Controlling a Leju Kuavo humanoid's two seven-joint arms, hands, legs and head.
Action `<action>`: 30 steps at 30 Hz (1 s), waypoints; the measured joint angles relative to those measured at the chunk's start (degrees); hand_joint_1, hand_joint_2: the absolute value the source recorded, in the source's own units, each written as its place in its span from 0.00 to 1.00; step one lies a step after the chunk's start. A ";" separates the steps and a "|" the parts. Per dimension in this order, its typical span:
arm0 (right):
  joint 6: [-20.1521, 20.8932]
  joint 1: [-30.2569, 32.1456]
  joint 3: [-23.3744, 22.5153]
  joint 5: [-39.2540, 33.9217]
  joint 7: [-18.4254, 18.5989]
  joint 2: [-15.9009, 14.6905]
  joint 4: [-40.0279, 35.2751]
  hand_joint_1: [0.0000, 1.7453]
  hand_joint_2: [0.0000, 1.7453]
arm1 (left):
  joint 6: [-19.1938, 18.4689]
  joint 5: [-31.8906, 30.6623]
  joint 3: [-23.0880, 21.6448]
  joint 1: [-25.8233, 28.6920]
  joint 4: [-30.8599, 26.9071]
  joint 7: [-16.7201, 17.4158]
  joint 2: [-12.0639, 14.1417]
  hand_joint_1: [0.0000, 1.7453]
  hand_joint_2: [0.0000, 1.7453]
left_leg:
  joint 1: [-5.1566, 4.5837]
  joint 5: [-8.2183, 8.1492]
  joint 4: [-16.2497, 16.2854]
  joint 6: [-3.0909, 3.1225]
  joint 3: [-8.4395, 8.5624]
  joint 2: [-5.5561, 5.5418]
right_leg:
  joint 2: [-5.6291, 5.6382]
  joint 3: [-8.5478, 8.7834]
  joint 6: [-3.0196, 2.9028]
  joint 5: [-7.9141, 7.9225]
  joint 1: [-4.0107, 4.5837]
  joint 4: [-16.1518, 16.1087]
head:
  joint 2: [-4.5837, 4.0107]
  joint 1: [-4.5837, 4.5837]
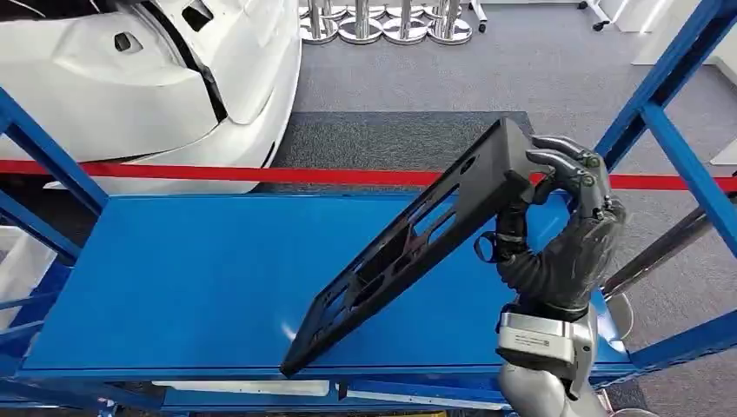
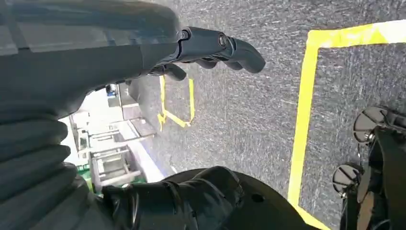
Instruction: Take the parts from the cabinet and place them on the table.
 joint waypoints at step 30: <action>34.26 -2.77 7.92 0.06 35.94 -6.23 5.60 1.00 1.00 | -0.81 2.86 -1.31 -0.07 0.00 0.48 0.37 0.00 1.00 | 0.01 -0.82 0.61 0.14 -0.03 -0.27 | -0.06 -1.01 0.22 0.35 -0.05 0.52 | 0.00 -0.04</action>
